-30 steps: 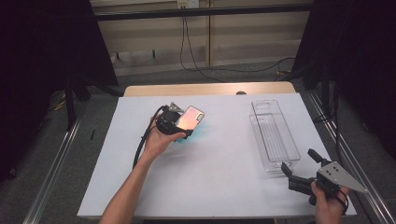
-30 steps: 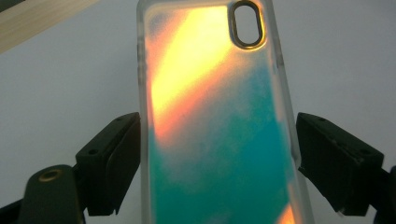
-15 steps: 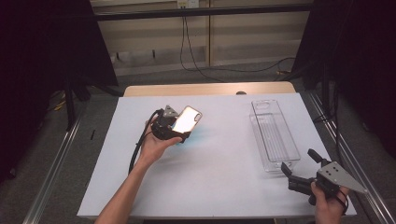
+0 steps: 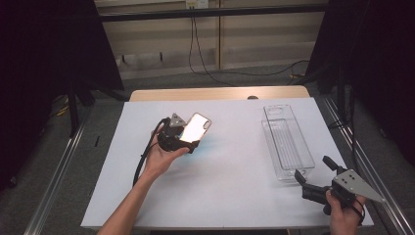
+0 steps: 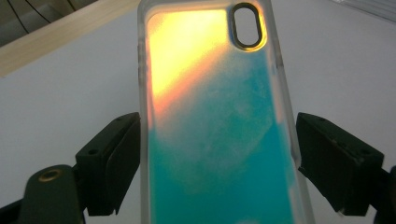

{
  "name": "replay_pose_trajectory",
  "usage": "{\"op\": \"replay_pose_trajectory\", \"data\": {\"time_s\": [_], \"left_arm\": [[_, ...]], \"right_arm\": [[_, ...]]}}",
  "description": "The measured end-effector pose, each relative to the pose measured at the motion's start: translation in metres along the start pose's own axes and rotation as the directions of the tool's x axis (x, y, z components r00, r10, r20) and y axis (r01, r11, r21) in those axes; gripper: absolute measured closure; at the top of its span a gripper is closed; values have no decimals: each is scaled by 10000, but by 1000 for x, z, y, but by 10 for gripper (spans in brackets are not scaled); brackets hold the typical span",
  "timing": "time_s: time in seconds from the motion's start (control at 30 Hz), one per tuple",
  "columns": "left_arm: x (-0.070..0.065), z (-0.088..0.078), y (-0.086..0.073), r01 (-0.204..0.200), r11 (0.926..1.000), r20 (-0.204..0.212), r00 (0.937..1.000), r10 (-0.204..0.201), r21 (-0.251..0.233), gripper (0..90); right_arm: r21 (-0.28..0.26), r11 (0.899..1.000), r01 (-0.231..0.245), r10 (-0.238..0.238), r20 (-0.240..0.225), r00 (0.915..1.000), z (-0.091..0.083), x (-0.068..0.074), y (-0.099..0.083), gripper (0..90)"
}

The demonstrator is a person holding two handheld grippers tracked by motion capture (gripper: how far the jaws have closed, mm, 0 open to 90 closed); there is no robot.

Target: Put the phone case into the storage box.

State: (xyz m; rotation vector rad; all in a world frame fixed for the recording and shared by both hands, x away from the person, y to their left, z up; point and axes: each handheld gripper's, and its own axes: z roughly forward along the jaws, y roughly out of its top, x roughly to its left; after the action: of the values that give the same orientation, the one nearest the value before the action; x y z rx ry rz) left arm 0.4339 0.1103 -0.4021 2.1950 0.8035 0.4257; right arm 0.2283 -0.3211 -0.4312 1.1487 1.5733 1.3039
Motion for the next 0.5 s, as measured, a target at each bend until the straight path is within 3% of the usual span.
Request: {"op": "replay_pose_trajectory", "data": {"time_s": [0.23,0.5], "left_arm": [[-9,-10,-8,-185,9997,-198,9996,181,-164,169],[-22,-20,-16,-380,9990,-155,9992,376,-249,168]], "right_arm": [[35,10000,65,-65,-104,9999,1,3,2,0],[49,10000,51,-50,-293,9996,3,9,8,0]]}}
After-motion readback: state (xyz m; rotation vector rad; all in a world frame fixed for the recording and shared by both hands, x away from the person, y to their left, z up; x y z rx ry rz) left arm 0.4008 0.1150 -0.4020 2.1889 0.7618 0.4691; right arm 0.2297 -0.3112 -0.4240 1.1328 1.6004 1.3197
